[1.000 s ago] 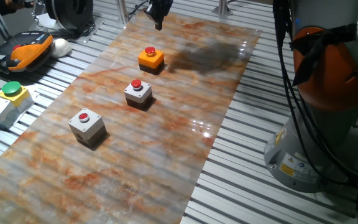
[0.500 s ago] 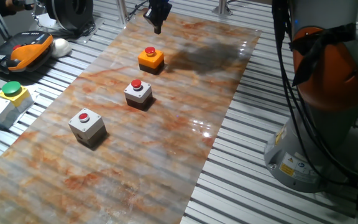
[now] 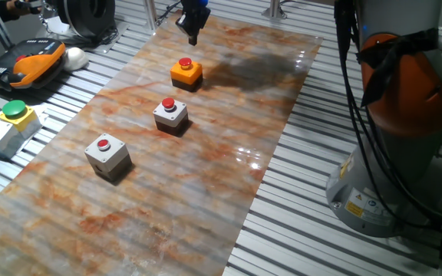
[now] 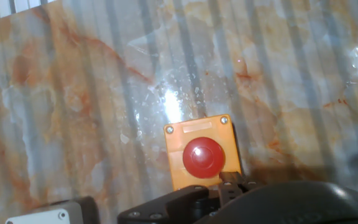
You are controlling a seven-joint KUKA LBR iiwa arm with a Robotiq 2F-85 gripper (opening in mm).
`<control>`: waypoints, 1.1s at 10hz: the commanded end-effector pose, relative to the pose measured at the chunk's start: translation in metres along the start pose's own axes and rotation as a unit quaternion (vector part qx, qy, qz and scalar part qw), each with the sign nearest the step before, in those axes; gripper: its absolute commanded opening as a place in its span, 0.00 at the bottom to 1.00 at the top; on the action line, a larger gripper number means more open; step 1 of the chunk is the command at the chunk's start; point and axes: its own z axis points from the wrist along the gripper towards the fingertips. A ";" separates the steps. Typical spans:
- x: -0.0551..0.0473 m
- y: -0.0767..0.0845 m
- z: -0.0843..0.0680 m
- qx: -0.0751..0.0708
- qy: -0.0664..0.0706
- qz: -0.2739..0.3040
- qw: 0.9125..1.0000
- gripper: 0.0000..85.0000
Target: Press three buttons from left to right in sequence
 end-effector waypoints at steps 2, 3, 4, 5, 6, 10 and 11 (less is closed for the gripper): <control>-0.002 0.002 0.003 0.000 0.000 0.001 1.000 0.00; -0.003 0.004 0.006 0.000 0.000 0.002 1.000 0.00; -0.004 0.005 0.008 0.001 -0.001 0.002 1.000 0.00; -0.005 0.007 0.010 0.001 -0.001 0.003 1.000 0.00; -0.006 0.007 0.011 0.001 -0.001 0.003 1.000 0.00; -0.007 0.009 0.017 -0.001 -0.001 0.003 1.000 0.00; -0.007 0.010 0.019 -0.001 -0.002 0.003 1.000 0.00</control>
